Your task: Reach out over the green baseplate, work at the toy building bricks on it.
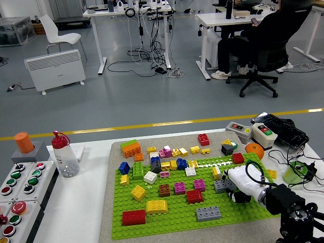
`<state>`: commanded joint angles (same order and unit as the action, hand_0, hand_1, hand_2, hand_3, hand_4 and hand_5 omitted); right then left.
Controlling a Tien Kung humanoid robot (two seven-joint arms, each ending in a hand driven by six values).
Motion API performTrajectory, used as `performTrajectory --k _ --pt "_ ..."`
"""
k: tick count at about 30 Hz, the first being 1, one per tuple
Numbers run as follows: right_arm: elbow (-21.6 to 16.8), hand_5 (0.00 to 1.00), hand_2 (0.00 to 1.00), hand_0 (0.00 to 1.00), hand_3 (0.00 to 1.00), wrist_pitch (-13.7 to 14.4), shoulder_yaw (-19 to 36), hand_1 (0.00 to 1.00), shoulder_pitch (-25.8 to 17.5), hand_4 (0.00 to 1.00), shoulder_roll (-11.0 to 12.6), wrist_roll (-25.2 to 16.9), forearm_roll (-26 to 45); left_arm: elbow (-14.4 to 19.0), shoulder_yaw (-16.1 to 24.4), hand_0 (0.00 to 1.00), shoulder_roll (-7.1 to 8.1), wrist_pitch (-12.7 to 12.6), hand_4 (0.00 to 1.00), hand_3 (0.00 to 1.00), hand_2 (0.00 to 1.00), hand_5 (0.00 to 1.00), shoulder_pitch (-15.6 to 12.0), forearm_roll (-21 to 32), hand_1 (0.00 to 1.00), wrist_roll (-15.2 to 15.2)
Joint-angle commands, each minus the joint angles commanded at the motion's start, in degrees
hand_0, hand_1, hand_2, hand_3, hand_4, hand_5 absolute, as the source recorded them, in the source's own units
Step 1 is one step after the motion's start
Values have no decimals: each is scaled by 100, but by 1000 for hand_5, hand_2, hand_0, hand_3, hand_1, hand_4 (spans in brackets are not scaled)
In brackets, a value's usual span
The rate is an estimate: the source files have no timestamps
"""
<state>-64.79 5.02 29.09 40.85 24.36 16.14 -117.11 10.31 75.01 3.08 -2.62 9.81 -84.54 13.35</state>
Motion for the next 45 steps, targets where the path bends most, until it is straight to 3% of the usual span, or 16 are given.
performTrajectory --k 13,26,35,45 --pt "-290 242 659 602 562 101 90 672 -104 513 108 -12 -9 0 9 653 -6 -2 288 575 674 998 -42 -16 686 10" --pt "-1279 215 664 600 560 259 535 673 -464 472 375 -16 146 0 5 651 -7 -6 288 576 673 998 -94 -24 687 12" --pt "-2073 210 667 600 560 352 644 674 -834 458 557 -6 615 0 -4 655 -1 -11 288 577 674 998 -86 1 687 0" --pt "-2464 199 670 606 561 386 462 677 -1079 446 599 -19 781 0 -15 655 2 -14 288 577 674 998 -70 25 688 -5"
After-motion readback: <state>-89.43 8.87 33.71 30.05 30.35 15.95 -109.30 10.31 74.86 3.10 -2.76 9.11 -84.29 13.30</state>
